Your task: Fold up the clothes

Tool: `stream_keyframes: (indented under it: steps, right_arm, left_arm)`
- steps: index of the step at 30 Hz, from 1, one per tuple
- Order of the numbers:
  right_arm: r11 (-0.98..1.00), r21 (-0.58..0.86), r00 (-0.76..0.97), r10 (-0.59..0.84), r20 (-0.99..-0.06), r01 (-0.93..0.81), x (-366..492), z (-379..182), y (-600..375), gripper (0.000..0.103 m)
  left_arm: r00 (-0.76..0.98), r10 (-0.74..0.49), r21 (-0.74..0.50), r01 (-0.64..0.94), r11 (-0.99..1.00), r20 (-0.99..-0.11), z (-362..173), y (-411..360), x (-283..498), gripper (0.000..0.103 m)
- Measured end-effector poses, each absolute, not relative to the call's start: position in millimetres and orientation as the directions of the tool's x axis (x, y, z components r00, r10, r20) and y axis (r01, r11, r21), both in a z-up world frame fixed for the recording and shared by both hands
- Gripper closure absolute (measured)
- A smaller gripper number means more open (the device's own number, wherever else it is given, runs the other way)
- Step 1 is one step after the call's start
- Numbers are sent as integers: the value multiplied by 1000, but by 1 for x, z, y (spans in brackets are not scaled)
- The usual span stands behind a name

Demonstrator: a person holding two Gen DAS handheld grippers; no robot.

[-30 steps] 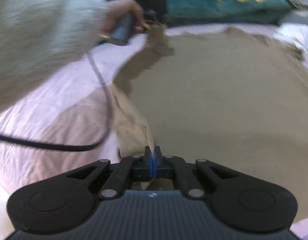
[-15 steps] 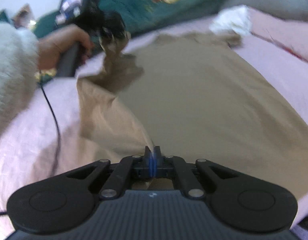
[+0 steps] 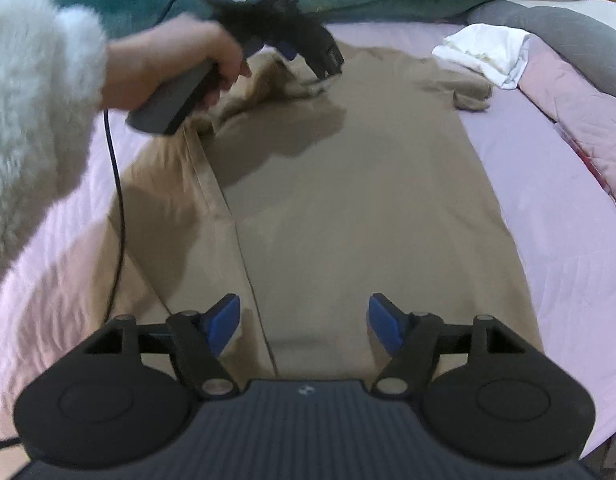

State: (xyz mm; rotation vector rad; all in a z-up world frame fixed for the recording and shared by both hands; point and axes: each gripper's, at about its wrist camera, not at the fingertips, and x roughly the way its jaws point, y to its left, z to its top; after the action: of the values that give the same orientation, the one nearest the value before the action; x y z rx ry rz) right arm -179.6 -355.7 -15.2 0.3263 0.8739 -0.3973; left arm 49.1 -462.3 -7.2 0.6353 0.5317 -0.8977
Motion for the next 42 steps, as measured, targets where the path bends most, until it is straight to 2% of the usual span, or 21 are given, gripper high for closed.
stream_keyframes:
  steps: [5,7,10,14,17,22,26,28,31,34,35,37,38,39,40,41,42]
  right_arm:
    - [872,134,586,-195,-787,471,-176,-11,-366,27]
    - [869,166,609,-180,-772,466,-180,-5,-369,27]
    - [847,234,651,-162,-742,478,-179,7,-385,26]
    - [847,254,679,-159,-717,467,-137,27,-421,26]
    - [819,359,717,-89,-691,447,-91,39,-456,26]
    - [820,359,711,-82,-698,446,-12,43,-493,25]
    - [766,427,733,-83,-676,481,28,25,-527,24]
    - [745,436,708,-68,-703,505,48,8,-542,23]
    - [746,411,672,-67,-737,524,75,-18,-554,23]
    - [773,368,636,-60,-769,517,100,-40,-555,24]
    - [786,354,624,-51,-780,507,107,-47,-553,27]
    - [827,293,598,-63,-799,479,114,-57,-542,43]
    - [858,236,596,-98,-797,457,114,-60,-534,60]
    - [880,193,599,-123,-791,435,113,-60,-527,76]
    - [898,148,603,-148,-784,413,111,-60,-521,84]
    - [914,104,608,-172,-775,391,110,-59,-515,94]
    - [920,106,622,-167,-765,378,108,-57,-515,97]
  left_arm:
    - [474,-649,22,817,577,-595,51,-411,68,42]
    - [485,-630,-47,769,637,-606,63,-375,66,35]
    - [504,-582,-117,684,720,-638,74,-316,50,33]
    - [492,-530,-128,638,759,-691,38,-247,-11,30]
    - [452,-496,-155,604,782,-741,0,-215,-53,30]
    - [393,-427,-165,548,820,-814,-50,-203,-88,30]
    - [331,-424,-209,524,826,-843,-70,-202,-91,29]
    - [311,-436,-222,537,814,-845,-77,-206,-91,16]
    - [293,-454,-242,547,801,-842,-83,-214,-92,3]
    - [308,-445,-210,571,794,-841,-86,-221,-97,2]
    - [316,-441,-196,580,790,-840,-86,-224,-100,2]
    - [331,-433,-168,598,784,-839,-87,-229,-105,2]
    - [340,-431,-156,606,780,-835,-86,-230,-107,3]
    - [354,-441,-153,611,777,-825,-83,-226,-109,9]
    - [367,-451,-151,616,773,-813,-81,-222,-111,25]
    - [377,-462,-150,622,768,-803,-78,-218,-113,35]
    - [372,-474,-159,629,761,-798,-76,-215,-113,56]
